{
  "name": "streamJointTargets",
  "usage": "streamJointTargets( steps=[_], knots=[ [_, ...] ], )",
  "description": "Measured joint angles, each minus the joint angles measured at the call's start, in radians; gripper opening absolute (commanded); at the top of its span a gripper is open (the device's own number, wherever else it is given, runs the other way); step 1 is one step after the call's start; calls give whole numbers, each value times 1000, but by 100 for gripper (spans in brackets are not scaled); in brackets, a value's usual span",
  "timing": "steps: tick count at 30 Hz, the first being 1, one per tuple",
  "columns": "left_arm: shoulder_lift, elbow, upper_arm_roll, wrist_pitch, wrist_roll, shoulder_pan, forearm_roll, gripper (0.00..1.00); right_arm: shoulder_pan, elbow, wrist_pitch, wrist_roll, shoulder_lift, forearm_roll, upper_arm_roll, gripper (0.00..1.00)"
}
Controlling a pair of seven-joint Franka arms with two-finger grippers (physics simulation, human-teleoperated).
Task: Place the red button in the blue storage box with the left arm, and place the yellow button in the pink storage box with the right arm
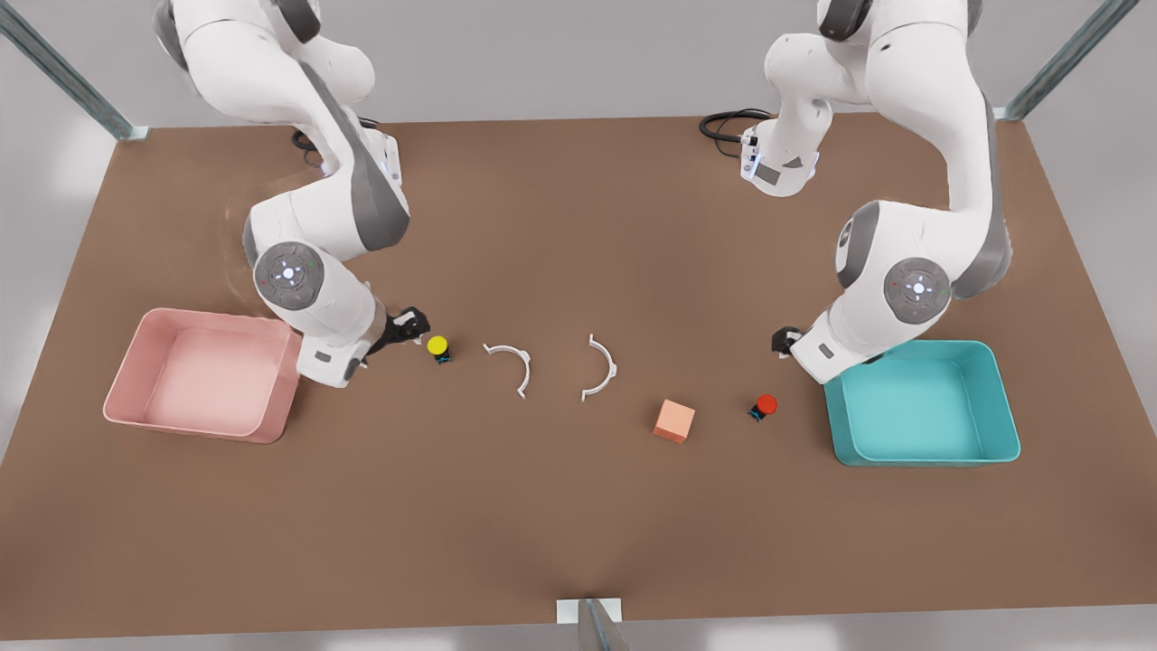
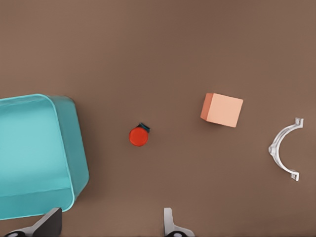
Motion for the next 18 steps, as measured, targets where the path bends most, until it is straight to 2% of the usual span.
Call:
streamJointTargets(
  steps=[1,2,7,12,18],
  knots=[
    [6,-47,1,46,17,-1,0,100,70,-160,115,23,38,-47,2,100],
    [8,-93,2,96,42,2,-1,100,95,-242,211,46,59,-85,2,100],
    [46,-258,0,341,178,5,-3,100,85,-296,509,141,87,-173,-13,100],
    [130,-335,-1,569,289,-15,-5,100,71,-368,636,217,52,-114,-36,100],
    [177,-370,0,753,392,-10,-4,100,42,-523,727,282,-27,-43,-31,100]
  ],
)
